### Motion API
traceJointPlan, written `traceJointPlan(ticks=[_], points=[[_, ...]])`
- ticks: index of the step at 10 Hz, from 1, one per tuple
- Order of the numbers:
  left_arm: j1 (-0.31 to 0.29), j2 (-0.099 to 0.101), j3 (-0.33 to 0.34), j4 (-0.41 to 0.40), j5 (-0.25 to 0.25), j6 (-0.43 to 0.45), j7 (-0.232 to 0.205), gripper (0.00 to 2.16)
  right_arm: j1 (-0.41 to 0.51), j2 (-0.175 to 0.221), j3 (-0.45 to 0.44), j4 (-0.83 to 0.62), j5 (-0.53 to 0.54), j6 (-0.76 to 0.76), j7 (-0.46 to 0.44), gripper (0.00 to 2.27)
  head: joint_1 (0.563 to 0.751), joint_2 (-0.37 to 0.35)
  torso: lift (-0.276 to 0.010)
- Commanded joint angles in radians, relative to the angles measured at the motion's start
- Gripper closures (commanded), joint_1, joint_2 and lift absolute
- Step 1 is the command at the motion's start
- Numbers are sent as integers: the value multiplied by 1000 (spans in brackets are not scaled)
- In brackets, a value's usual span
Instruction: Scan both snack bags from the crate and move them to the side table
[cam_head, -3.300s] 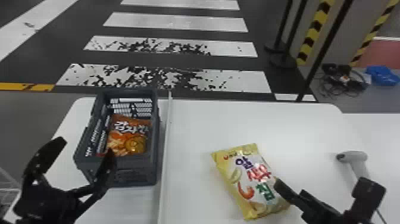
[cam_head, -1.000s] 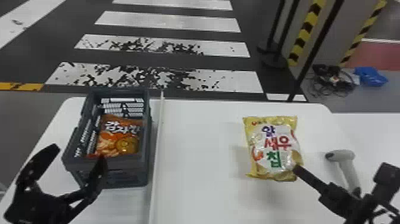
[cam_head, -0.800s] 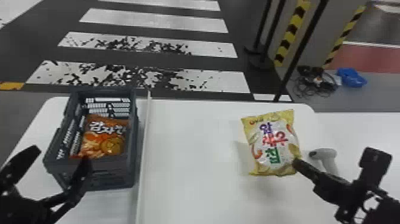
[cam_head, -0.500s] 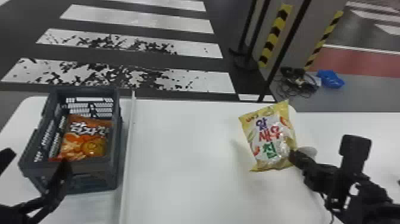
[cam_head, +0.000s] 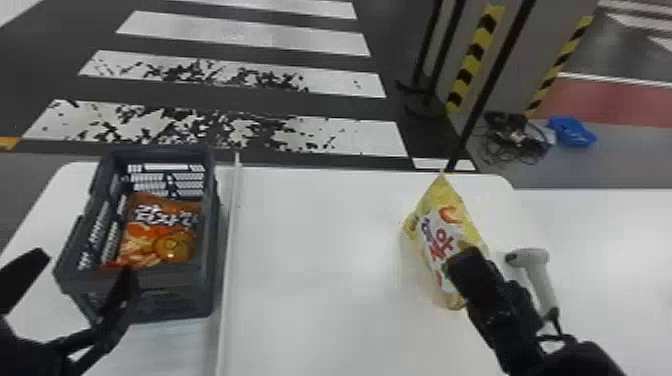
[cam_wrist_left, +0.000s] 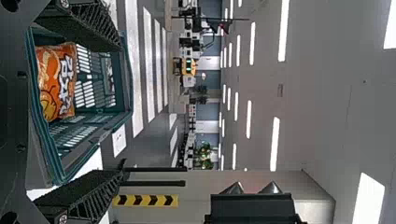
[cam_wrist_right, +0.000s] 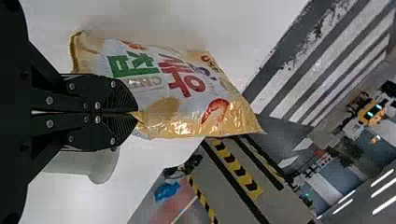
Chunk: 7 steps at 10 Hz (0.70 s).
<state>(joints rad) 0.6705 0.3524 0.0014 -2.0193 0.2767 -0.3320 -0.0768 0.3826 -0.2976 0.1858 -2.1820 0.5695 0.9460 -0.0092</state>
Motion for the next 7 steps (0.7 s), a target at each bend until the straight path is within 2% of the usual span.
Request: traceJointPlan(ticks=[1, 2, 5, 6, 7], points=[[0, 0, 0, 2, 1, 0, 0, 63, -11, -32, 161, 61, 171, 63, -23, 2246, 695, -133, -99], [0, 2, 0, 8, 1, 0, 0, 63, -14, -40, 233, 94, 227, 84, -31, 2246, 695, -111, -99], [-8, 4, 0, 17, 9, -3, -3, 63, -8, -48, 360, 113, 240, 90, -32, 2246, 695, -41, -99], [-8, 4, 0, 17, 9, -3, -5, 63, -7, -46, 376, 93, 199, 72, -40, 2013, 695, -12, -99], [-8, 4, 0, 19, 9, -3, -6, 63, -1, -46, 353, 45, 55, 35, -43, 1156, 695, 18, -99]])
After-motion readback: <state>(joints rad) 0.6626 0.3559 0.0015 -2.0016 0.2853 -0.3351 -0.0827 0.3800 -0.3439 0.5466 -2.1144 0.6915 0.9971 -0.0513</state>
